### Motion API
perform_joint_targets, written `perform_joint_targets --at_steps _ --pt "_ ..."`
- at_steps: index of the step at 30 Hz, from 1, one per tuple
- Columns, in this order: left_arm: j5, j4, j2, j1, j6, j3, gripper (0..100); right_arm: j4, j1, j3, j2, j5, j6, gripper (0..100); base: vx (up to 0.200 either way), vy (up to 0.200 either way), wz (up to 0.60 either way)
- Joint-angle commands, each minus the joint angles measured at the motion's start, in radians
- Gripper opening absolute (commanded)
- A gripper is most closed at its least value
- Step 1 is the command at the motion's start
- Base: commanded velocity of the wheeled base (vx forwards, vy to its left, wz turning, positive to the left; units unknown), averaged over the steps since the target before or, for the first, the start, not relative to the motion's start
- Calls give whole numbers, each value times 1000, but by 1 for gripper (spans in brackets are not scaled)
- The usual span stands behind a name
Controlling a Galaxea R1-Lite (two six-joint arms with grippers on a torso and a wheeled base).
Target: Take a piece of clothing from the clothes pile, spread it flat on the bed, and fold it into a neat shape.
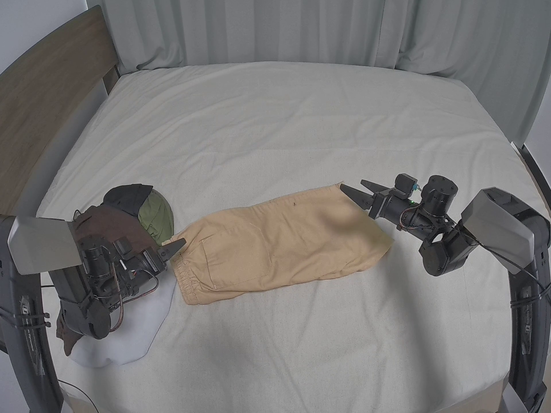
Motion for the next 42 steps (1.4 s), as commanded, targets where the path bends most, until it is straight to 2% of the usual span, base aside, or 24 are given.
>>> perform_joint_targets --at_steps 1,13,18,27,34,38,42 --pt "0 -2 -5 1 0 -1 100 -1 2 22 -9 1 0 100 0 0 0" --pt "0 -2 -31 2 -5 3 100 -19 5 101 -15 1 -6 100 0 0 0" --pt "-1 -2 -91 1 -54 10 100 -67 12 183 -37 1 -8 100 0 0 0" --pt "-4 -1 -164 -9 -80 24 100 -216 12 474 -143 4 -2 100 0 0 0" --pt "-14 -1 -178 -38 -77 53 100 -219 11 674 -238 2 6 100 0 0 0" --pt "-17 -2 -180 -62 -74 68 100 -217 28 757 -256 -93 84 100 0 0 0" --pt "-17 -2 -204 -70 -68 81 100 -217 42 775 -250 -108 133 100 0 0 0"
